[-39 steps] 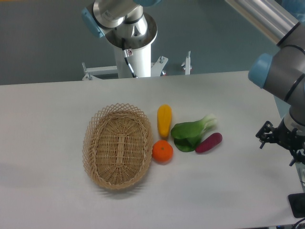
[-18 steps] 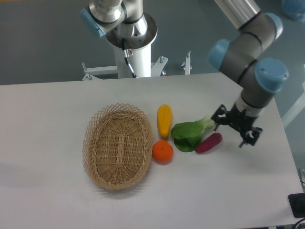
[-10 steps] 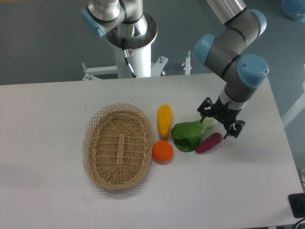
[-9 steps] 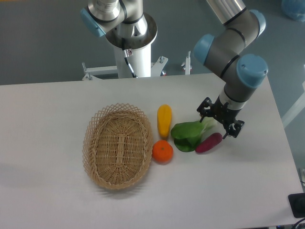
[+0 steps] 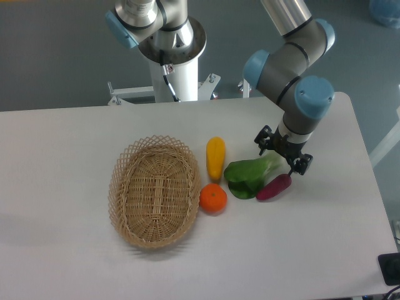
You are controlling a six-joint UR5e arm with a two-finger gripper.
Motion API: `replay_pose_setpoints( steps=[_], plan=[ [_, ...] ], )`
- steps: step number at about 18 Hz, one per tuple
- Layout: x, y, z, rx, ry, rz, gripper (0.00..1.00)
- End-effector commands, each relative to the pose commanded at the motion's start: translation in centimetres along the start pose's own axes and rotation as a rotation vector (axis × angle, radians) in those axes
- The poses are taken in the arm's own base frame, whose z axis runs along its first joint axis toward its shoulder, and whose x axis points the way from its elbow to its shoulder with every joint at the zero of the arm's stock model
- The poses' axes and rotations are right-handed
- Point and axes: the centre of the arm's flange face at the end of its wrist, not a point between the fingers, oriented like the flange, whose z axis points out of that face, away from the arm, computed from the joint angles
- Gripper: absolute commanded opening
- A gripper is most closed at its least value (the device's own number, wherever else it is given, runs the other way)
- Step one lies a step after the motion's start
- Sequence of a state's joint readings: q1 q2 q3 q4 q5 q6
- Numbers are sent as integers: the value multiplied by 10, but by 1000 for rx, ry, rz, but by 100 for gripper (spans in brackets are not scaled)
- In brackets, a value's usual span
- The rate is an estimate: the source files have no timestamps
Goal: Pick up the green vegetable from the table
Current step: 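Move the open gripper over the green bok choy and lower it, then close the gripper on the bok choy leaves, then lift the bok choy and carry it away from the eggplant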
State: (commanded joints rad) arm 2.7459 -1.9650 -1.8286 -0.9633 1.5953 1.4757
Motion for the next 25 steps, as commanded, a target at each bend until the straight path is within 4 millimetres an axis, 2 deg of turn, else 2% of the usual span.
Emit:
replay_pose_setpoints(
  steps=[5, 7, 8, 11, 12, 14, 16, 19, 23, 25],
  plan=[
    [9, -9, 8, -6, 19, 17, 100],
    [19, -30, 15, -14, 28, 48, 100],
    [21, -35, 17, -16, 29, 53, 100],
    [20, -35, 16, -16, 23, 53, 100],
    [20, -36, 15, -15, 21, 56, 96],
    [20, -35, 16, -24, 18, 59, 73],
    [20, -33, 16, -65, 13, 62, 56],
    [19, -31, 15, -82, 9, 62, 47],
    [16, -32, 9, -82, -4, 62, 29],
    [14, -31, 4, -82, -10, 63, 25]
  ],
)
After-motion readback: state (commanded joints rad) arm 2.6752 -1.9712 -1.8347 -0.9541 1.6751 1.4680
